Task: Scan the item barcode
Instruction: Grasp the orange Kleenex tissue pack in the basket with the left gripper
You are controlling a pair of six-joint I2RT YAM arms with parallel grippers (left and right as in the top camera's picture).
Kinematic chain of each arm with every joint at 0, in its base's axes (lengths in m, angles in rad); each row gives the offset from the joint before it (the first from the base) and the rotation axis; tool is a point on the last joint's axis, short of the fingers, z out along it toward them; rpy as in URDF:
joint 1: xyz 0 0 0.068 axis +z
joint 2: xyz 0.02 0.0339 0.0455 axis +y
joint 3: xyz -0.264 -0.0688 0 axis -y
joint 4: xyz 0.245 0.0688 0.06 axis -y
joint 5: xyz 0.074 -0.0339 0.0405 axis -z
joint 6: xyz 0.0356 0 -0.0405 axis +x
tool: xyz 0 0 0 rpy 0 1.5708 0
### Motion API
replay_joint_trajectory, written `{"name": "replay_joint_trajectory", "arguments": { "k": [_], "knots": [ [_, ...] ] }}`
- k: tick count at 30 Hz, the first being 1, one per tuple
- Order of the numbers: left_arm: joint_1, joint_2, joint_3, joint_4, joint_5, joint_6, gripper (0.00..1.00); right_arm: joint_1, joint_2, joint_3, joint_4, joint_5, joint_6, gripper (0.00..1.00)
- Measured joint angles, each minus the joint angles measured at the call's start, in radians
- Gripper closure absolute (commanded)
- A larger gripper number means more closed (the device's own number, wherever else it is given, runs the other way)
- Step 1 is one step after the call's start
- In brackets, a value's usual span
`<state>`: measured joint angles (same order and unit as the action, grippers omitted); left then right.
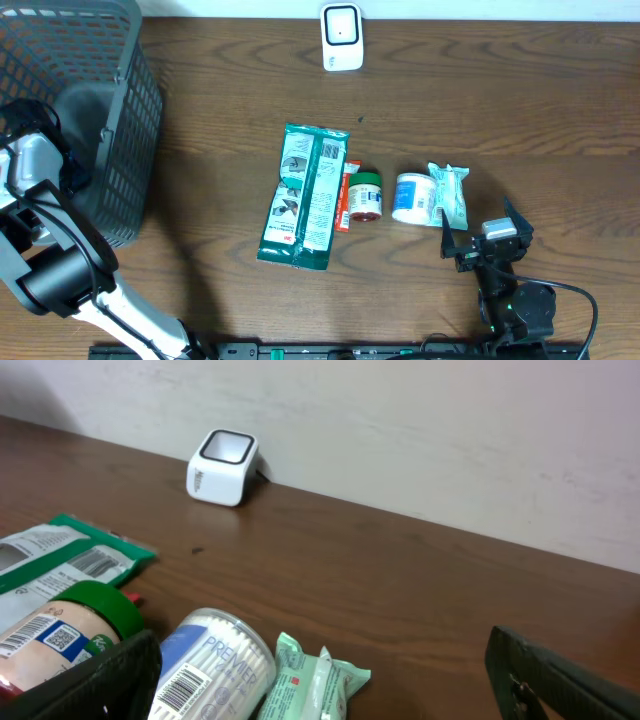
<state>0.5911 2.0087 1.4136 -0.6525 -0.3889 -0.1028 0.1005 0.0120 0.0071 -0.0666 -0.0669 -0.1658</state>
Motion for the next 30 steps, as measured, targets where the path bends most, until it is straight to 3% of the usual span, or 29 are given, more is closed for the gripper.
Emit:
{"name": "replay_joint_trajectory", "arguments": {
  "k": [14,18,21,23,30],
  "knots": [
    [0.0,0.0,-0.016,0.086,-0.003,0.003,0.32,0.0,0.0,0.0,0.0,0.0,0.0,0.01],
    [0.0,-0.004,-0.052,0.129,-0.012,0.005,0.54,0.0,0.0,0.0,0.0,0.0,0.0,0.01],
    [0.003,-0.004,-0.063,0.141,-0.026,0.005,0.79,0.0,0.0,0.0,0.0,0.0,0.0,0.01],
    [0.002,-0.006,-0.064,0.148,-0.032,0.011,0.9,0.0,0.0,0.0,0.0,0.0,0.0,0.01],
    [0.004,-0.05,-0.068,0.143,0.001,0.018,0.92,0.0,0.0,0.0,0.0,0.0,0.0,0.01]
  ]
}}
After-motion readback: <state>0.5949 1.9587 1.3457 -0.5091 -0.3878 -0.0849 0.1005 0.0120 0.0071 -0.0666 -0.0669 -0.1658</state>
